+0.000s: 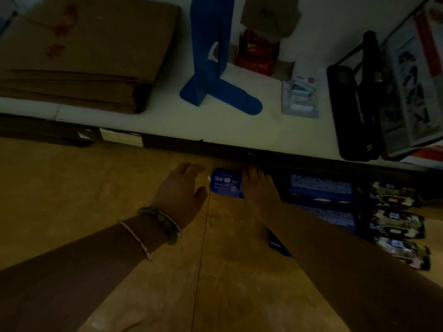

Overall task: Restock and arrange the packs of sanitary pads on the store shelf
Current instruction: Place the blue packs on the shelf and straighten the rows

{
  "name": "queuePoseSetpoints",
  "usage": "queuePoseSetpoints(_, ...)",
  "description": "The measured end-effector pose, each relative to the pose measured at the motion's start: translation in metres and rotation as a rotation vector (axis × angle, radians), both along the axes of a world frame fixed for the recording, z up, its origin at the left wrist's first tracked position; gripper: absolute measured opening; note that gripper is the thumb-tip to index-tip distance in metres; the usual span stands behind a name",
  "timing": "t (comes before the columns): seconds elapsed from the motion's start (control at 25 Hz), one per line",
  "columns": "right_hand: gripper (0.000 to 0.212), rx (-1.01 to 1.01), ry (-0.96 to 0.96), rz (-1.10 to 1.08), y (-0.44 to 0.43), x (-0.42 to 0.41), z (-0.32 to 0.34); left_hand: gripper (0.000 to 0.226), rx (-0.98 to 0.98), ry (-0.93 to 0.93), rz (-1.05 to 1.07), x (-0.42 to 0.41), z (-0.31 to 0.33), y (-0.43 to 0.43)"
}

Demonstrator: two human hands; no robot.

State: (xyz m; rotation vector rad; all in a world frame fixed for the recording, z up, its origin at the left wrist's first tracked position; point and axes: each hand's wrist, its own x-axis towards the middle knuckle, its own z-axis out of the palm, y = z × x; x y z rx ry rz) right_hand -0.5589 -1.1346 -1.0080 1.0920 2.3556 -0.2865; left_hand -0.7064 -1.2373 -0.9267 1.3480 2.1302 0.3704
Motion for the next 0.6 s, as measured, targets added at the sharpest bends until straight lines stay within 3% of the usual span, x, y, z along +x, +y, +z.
queuePoseSetpoints(0.24,0.048,-0.144,0.188,-0.161,0.010,-0.002,0.018,0.049,0.007,-0.008,0.023,-0.001,0.013,-0.003)
queuePoseSetpoints(0.4,0.071,-0.189,0.232,-0.146,0.023,0.009,0.062,0.052,-0.017,-0.026,0.032,0.004,0.036,-0.005)
queuePoseSetpoints(0.6,0.081,-0.231,0.287,-0.198,0.026,0.020,0.123,0.065,-0.054,-0.067,0.048,0.010,0.077,-0.005)
